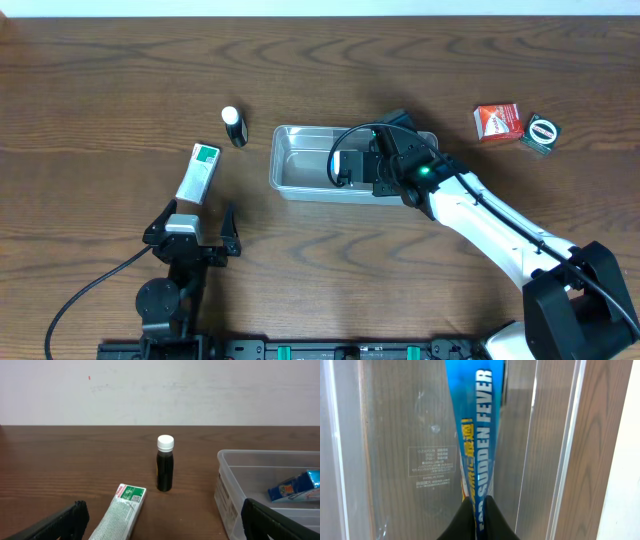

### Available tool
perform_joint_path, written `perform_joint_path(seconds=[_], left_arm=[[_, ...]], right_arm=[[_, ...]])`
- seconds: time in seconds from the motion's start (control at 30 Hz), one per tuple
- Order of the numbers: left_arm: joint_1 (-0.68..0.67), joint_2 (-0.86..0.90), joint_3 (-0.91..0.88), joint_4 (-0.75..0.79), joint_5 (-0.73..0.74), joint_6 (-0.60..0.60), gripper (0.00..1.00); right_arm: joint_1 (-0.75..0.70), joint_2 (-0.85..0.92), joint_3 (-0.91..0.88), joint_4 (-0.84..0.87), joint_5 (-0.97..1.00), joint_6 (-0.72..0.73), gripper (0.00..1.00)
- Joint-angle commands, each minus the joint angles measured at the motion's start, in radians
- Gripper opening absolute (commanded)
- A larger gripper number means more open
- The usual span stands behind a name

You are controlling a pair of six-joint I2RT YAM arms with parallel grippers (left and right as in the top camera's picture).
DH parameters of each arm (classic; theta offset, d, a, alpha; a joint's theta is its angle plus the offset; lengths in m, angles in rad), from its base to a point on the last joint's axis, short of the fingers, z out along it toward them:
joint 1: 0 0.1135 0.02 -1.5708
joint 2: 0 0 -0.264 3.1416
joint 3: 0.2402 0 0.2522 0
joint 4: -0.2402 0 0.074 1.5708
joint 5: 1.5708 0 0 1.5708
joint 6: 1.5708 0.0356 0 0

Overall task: Pack container
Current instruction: 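Lower the blue-white box into the container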

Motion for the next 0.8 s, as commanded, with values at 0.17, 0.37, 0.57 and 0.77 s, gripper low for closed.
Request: perform_joint_path(seconds=[0.17, 0.37, 0.57, 0.77], left_arm=[[0.006, -0.004, -0.028, -0.014, 0.000, 0.017, 0.98], [0.006, -0.004, -0.028, -0.015, -0.001, 0.017, 0.98], [0.006, -0.004, -0.028, -0.015, -0.001, 0.017, 0.98], [0.006, -0.004, -0.028, -0.014, 0.000, 0.017, 0.98]], right_arm=[[0.002, -0.006, -0.004, 0.006, 0.007, -0.013, 0.15], [0.002, -0.006, -0.004, 0.005, 0.015, -0.013, 0.35], [0.002, -0.006, -0.004, 0.003, 0.029, -0.013, 0.38], [0.008, -0.033, -0.003, 0.021, 0.031, 0.014, 0.99]])
